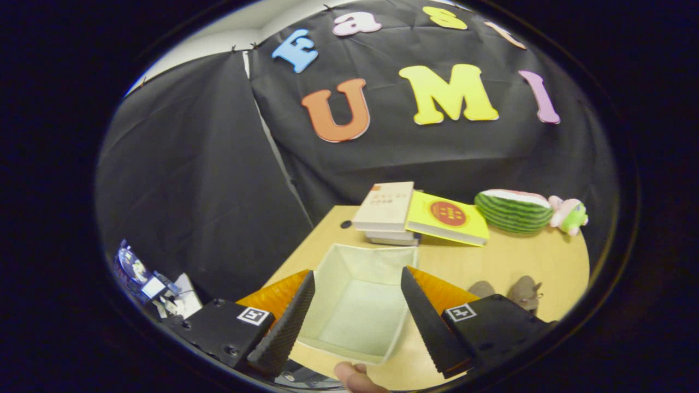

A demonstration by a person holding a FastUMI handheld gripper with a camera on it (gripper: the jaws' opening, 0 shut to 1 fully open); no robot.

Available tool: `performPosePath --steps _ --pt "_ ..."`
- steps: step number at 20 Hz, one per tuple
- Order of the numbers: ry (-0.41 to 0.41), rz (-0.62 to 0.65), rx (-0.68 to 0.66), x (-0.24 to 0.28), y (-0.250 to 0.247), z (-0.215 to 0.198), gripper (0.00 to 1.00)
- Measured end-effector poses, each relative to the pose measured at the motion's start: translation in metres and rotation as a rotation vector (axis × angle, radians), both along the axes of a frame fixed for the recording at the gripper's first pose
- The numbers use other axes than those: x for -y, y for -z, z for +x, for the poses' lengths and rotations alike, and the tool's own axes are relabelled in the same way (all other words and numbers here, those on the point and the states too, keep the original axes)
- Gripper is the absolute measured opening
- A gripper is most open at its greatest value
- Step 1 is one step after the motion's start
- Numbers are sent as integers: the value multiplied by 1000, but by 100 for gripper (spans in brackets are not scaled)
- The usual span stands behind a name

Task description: Open the storage box then place both shoes into the box .Put the left shoe in first, then the right shoe, with the right side of both shoes facing outward in a uniform manner.

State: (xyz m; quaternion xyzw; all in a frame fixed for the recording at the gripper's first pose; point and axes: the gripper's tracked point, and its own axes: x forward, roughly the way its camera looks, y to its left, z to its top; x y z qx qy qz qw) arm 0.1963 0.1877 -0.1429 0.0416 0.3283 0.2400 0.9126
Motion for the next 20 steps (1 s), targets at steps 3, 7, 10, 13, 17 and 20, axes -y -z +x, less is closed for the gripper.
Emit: performPosePath --steps 3,7,10,13,17,20 --pt "50 -65 -35 41 20 8 100" --pt "127 -129 -106 88 45 15 100" --pt "172 -164 -152 115 61 18 100" --pt "192 -226 -241 137 92 11 100" --pt "208 -367 -353 167 132 4 100" --pt "179 -489 -374 182 157 2 100"
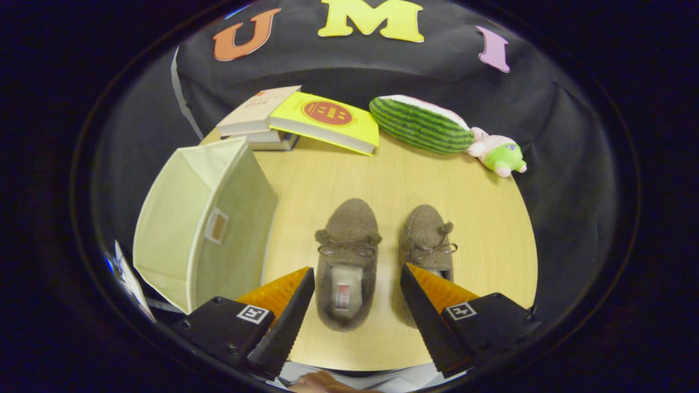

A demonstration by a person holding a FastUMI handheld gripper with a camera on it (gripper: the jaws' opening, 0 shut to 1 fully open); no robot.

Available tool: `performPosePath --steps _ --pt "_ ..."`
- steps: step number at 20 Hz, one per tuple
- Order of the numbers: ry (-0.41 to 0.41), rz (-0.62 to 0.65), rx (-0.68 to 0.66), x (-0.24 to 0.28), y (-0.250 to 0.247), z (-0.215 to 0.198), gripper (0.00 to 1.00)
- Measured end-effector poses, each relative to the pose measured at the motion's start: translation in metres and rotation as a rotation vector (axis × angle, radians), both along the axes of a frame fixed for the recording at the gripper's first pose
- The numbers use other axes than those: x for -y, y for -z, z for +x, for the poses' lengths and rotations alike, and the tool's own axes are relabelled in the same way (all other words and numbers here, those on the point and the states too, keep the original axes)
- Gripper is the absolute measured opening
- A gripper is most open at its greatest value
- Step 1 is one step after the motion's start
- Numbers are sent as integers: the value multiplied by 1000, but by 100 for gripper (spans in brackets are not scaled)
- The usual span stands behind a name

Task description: Open the storage box then place both shoes into the box .Put the left shoe in first, then the right shoe, with the right side of both shoes facing outward in a uniform manner.

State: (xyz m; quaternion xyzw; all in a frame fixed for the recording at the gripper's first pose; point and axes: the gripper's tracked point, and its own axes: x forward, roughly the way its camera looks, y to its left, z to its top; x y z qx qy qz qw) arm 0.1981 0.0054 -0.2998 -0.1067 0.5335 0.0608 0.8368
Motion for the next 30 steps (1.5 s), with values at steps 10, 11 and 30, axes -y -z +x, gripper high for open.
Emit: performPosePath --steps 10,11,30 --pt "-24 -170 -153 17 78 -5 50" --pt "-6 -179 -151 20 81 1 39" --pt "371 338 -191 -22 2 -1 6"
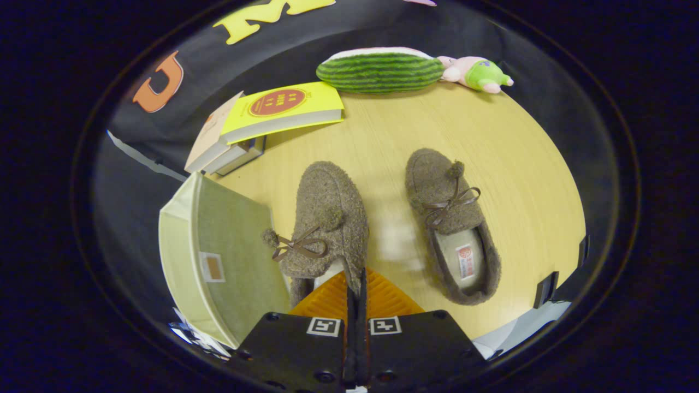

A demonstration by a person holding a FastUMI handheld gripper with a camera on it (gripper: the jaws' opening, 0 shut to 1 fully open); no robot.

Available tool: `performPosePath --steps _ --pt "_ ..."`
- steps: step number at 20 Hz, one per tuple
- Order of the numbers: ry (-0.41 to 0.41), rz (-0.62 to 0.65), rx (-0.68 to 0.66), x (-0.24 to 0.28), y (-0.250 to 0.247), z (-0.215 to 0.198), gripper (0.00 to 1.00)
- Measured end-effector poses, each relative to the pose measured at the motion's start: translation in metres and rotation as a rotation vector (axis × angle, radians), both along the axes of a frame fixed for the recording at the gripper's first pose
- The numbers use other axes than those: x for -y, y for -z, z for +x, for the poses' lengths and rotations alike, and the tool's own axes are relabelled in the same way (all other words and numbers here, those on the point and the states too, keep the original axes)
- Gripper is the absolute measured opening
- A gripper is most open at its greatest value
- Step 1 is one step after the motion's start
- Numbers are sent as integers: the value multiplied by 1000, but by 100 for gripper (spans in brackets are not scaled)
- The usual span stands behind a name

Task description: Open the storage box then place both shoes into the box .Put the left shoe in first, then the right shoe, with the right side of both shoes facing outward in a uniform manner.

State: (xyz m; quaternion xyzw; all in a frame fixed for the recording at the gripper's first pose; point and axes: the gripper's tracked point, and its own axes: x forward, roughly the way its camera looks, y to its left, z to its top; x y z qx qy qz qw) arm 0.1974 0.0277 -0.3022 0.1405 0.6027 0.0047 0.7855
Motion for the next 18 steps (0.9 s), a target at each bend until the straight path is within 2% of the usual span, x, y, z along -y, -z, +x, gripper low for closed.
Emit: performPosePath --steps 2,6,10,12,18 --pt "21 14 31 -11 -23 1 6" --pt "10 20 85 -33 -67 -2 6" --pt "-46 -16 59 -57 -100 -13 6" --pt "-73 -28 99 -73 -117 -12 6" --pt "-125 18 136 -133 -133 -25 6"
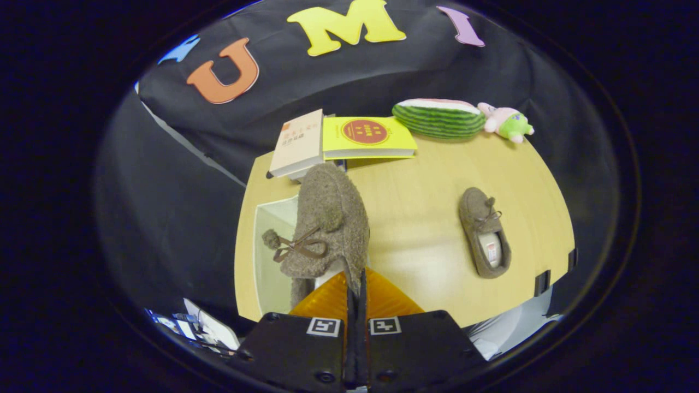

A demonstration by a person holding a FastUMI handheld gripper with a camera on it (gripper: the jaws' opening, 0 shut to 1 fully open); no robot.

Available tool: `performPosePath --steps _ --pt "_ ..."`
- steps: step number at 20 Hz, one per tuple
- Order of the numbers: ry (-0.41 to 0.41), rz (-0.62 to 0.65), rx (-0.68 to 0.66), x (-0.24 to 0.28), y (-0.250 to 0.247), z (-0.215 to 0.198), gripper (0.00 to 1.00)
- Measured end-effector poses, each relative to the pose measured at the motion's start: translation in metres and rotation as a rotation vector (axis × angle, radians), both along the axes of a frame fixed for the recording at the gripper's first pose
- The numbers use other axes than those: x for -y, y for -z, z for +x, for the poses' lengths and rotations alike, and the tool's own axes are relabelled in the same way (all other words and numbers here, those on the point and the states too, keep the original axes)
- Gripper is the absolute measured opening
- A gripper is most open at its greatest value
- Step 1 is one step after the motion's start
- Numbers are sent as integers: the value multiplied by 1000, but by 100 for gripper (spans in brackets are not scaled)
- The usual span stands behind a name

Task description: Open the storage box then place both shoes into the box .Put the left shoe in first, then the right shoe, with the right side of both shoes facing outward in a uniform manner.

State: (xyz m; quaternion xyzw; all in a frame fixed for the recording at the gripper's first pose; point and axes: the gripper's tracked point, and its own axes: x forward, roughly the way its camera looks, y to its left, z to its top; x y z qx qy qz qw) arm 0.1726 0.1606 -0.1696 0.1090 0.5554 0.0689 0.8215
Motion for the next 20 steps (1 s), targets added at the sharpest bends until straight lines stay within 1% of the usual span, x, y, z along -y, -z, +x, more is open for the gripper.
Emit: performPosePath --steps 2,5,9,12,15,18,20 --pt "-6 20 -9 -19 9 -4 6" --pt "37 85 -23 -53 19 -2 6" --pt "119 186 33 -88 36 11 6" --pt "104 185 21 -105 58 10 6" --pt "74 131 12 -114 81 4 6" --pt "61 129 14 -125 91 -1 6" --pt "49 122 38 -129 93 2 6"
